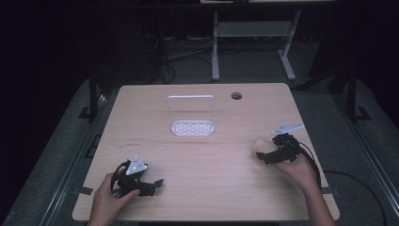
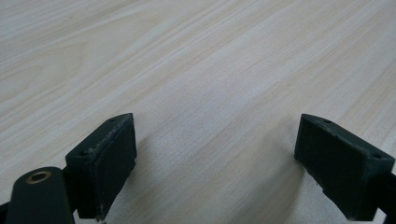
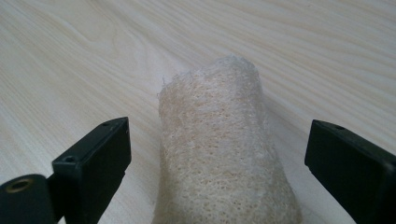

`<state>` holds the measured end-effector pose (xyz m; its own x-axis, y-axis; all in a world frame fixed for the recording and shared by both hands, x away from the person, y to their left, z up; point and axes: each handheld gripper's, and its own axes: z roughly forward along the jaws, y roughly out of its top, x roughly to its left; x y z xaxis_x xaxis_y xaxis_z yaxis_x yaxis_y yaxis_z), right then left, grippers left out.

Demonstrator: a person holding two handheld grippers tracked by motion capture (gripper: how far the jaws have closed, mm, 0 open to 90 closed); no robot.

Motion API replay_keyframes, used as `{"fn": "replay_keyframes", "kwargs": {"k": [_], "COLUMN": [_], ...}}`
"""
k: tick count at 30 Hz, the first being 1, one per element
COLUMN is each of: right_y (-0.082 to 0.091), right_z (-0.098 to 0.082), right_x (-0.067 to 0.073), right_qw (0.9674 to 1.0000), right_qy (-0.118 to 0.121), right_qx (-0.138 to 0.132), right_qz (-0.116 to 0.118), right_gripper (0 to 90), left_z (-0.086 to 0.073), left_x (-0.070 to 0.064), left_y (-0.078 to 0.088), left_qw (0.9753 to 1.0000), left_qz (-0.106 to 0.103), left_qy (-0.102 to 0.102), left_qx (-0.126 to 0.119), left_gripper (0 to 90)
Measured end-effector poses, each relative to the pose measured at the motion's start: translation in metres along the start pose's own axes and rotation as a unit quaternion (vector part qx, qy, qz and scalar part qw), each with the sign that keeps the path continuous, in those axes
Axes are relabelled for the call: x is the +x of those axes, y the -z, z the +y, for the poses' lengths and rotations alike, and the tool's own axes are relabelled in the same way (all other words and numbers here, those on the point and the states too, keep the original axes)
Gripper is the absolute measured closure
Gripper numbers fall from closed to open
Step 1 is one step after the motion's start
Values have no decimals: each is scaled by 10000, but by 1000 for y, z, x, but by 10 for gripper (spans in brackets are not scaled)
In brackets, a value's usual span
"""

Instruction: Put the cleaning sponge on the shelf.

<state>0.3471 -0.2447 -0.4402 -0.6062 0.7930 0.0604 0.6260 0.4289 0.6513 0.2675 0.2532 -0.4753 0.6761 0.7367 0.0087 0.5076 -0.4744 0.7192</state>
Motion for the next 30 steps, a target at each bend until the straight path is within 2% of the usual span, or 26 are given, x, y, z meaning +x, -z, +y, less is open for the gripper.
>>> {"fn": "replay_keyframes", "kwargs": {"k": [6,7,8,17,20,25,30], "right_y": [-6,-7,-7,-12,-13,-13,-12], "right_z": [0,0,0,-1,-2,-2,-2], "right_x": [-1,-1,-1,0,0,1,1], "right_qw": [9999,9999,9999,9996,9994,9992,9992], "right_qy": [43,46,88,117,210,252,246], "right_qx": [89,99,109,232,262,301,305], "right_qz": [-48,-61,-48,-73,-99,-88,-86], "right_gripper": [73,82,140,169,238,297,313], "left_z": [0,0,0,0,0,0,0], "left_x": [0,0,0,0,0,0,0], "left_y": [0,0,0,0,0,0,0], "left_qw": [10000,10000,10000,10000,10000,10000,10000], "left_qz": [0,0,0,0,-1,1,1], "left_qy": [3,4,2,-2,1,2,2], "left_qx": [-3,-4,-1,1,-2,-3,-2], "left_gripper": [121,121,121,121,121,121,121]}}
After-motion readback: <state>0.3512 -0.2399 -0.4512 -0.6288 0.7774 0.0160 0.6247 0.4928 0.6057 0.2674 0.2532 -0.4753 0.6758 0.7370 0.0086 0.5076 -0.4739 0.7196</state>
